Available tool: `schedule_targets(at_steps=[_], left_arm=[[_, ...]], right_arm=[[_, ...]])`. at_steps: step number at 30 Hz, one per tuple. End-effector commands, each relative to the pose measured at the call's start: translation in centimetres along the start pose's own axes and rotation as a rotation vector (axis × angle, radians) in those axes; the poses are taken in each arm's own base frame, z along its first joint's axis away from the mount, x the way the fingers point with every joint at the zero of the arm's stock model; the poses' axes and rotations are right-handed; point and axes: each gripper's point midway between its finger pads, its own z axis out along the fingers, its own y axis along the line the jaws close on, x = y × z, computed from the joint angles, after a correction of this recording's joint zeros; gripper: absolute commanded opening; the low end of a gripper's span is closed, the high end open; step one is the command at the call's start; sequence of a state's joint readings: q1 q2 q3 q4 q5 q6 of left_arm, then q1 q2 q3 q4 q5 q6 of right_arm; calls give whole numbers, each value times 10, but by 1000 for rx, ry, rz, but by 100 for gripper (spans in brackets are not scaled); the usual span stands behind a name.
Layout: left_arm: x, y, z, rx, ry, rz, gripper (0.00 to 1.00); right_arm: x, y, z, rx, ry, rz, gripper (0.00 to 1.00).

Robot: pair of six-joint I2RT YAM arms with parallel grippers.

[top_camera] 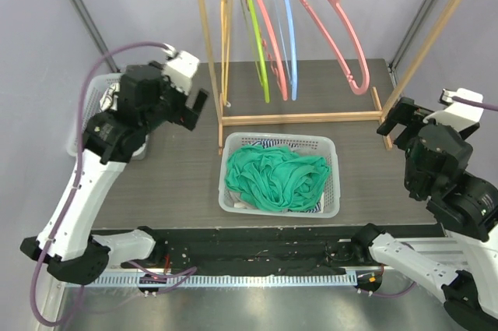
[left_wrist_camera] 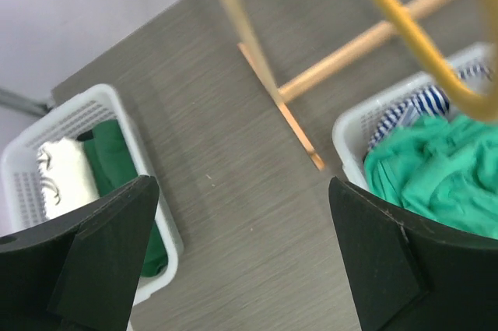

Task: Remove the tank top from the hanger
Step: Reset both arms

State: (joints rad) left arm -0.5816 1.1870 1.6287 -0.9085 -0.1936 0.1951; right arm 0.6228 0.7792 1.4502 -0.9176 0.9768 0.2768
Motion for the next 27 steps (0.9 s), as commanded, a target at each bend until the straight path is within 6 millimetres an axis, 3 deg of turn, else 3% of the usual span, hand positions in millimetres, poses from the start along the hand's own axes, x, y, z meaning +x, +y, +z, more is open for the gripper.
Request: schedule_targets(at_steps=[1, 3, 6, 8, 12, 15, 16, 17, 19, 21, 22, 23, 24, 26, 27], left_arm=[[-32, 53, -17, -52, -106, -302, 94], [-26, 71, -16, -33, -93, -392, 93], [-14, 82, 2, -38, -73, -438, 91], [-11, 93, 10, -62, -98, -464, 89], [-9, 106, 27, -89, -154, -518, 88], [-8, 111, 32, -84, -169, -524, 87], [-9, 111, 33, -79, -169, -522, 87], [-11, 113, 33, -82, -174, -520, 87], [-16, 115, 32, -79, -191, -507, 87], [-22, 117, 29, -81, -225, -489, 87], [-23, 117, 28, -80, -231, -488, 87], [-22, 115, 29, -75, -235, -485, 87], [-22, 114, 29, -66, -239, -478, 87], [-19, 113, 33, -58, -233, -479, 86], [-17, 113, 37, -58, -226, -483, 85]], right_arm=[[-13, -17, -7, 36, -61, 63, 100], [-10, -13, -4, 37, -61, 43, 100], [-3, -5, 10, 87, -74, -1, 100], [-15, -5, 14, 128, -129, 40, 100], [-16, 4, 24, 138, -183, 98, 100], [-20, 24, 42, 82, -175, 108, 100], [-16, 43, 57, 19, -146, 88, 100], [-26, 29, 67, 64, -160, 115, 100], [-33, 24, 91, 77, -150, 125, 100], [-58, 7, 104, 85, -189, 169, 100], [-58, 5, 118, 98, -175, 165, 100], [-70, 6, 119, 80, -194, 182, 100], [-73, -7, 126, 124, -199, 181, 100], [-73, -5, 140, 112, -186, 189, 100], [-73, -13, 147, 127, -187, 218, 100]])
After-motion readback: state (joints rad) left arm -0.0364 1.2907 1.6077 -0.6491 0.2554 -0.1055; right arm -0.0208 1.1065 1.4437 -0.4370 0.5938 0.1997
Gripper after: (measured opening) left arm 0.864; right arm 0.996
